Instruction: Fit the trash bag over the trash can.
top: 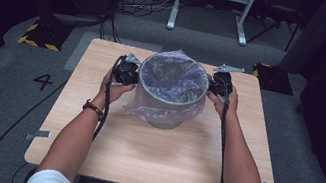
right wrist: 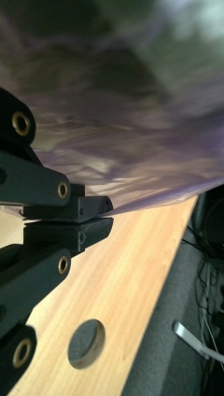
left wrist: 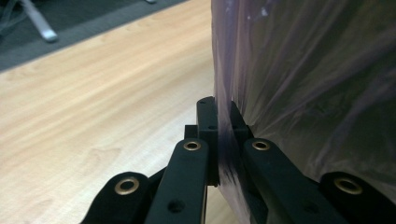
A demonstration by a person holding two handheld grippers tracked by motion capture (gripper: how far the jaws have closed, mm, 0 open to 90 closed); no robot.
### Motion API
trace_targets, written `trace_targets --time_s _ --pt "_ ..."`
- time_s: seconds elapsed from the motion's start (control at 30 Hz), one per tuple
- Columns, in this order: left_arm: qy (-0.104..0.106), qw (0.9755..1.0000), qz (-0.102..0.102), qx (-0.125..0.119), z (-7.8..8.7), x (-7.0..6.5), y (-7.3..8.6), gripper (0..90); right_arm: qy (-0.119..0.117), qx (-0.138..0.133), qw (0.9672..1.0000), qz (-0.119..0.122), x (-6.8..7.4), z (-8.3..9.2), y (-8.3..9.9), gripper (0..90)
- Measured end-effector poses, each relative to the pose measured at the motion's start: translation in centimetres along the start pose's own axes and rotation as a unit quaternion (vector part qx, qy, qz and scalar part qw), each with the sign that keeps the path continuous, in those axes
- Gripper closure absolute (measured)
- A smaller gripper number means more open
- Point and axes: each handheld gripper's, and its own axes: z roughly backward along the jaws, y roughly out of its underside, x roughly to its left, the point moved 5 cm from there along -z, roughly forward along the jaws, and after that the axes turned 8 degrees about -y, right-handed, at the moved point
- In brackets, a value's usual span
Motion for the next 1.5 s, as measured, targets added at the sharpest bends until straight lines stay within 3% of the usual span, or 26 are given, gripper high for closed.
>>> trace_targets --time_s 0.07,0.17,0.2,0.23,0.33,0.43,0.6,0.87,0.9,0.97,1.0,1.1,1.13,1.23,1.3,1.33,1.37,1.43,1.5 --pt "-0.012 0.9999 -0.007 0.003 0.0 0.2 0.2 89.5 0.002 0.008 1.0000 0.003 0.0 -0.1 0.3 88.7" --pt "0.012 0.9996 0.011 0.023 -0.5 0.4 0.9 88.5 -0.008 0.012 0.9999 -0.004 0.1 -0.1 0.8 88.8" --pt "0.010 0.9992 0.009 0.037 -0.7 0.3 1.3 88.0 -0.010 0.017 0.9998 -0.005 0.1 -0.1 1.0 88.9" --pt "-0.002 0.9992 -0.005 0.040 -0.9 0.1 1.7 87.1 -0.006 0.029 0.9996 0.001 0.1 -0.2 1.3 88.9" --pt "0.008 0.9997 0.010 0.020 -0.4 0.1 2.0 83.8 -0.009 0.031 0.9995 -0.004 0.0 -0.1 2.2 88.9" --pt "-0.002 0.9999 0.006 0.015 0.1 0.4 2.4 77.5 -0.009 0.022 0.9996 -0.013 -0.3 0.6 2.8 88.7" --pt "-0.010 0.9999 0.000 -0.011 2.0 0.9 3.5 78.2 -0.015 0.018 0.9996 -0.017 -0.4 1.5 4.0 88.4" --pt "-0.021 0.9996 -0.003 -0.020 3.8 1.0 5.2 73.9 -0.029 0.010 0.9994 -0.014 -0.2 2.6 5.6 85.6" --pt "-0.025 0.9995 -0.001 -0.021 4.1 0.9 5.3 70.6 -0.029 0.010 0.9994 -0.014 -0.1 2.7 5.8 84.4" --pt "-0.037 0.9990 -0.001 -0.025 4.9 0.7 5.4 53.6 -0.025 0.001 0.9996 -0.009 0.0 3.0 5.8 70.4" --pt "-0.033 0.9988 0.002 -0.035 5.3 0.6 5.3 48.5 -0.022 -0.008 0.9997 -0.009 0.1 3.3 5.7 68.1" --pt "-0.022 0.9974 -0.003 -0.069 7.0 0.0 5.0 37.5 -0.009 -0.023 0.9996 0.012 0.6 4.4 5.2 59.0" --pt "-0.009 0.9964 -0.008 -0.084 7.8 -0.5 4.8 35.4 0.000 -0.025 0.9994 0.024 0.9 4.9 5.1 55.0" --pt "0.018 0.9935 -0.034 -0.107 9.6 -1.8 4.7 31.2 -0.003 -0.032 0.9980 0.054 1.9 6.6 4.5 48.8" --pt "0.037 0.9919 -0.053 -0.109 10.5 -3.1 4.9 29.6 -0.001 -0.033 0.9963 0.079 2.6 7.8 4.3 44.8" --pt "0.053 0.9902 -0.071 -0.108 11.1 -4.4 5.3 28.1 -0.005 -0.035 0.9953 0.090 3.0 8.3 4.3 43.6" --pt "0.053 0.9902 -0.071 -0.108 11.1 -4.4 5.3 27.8 -0.024 -0.039 0.9935 0.104 4.0 9.2 4.4 38.9" --pt "0.063 0.9879 -0.102 -0.099 11.5 -6.1 6.2 26.9 -0.043 -0.046 0.9905 0.122 5.0 9.8 4.8 37.3" --pt "0.068 0.9870 -0.110 -0.095 11.4 -6.9 6.6 26.5 -0.064 -0.043 0.9881 0.133 5.9 10.0 5.3 33.9"
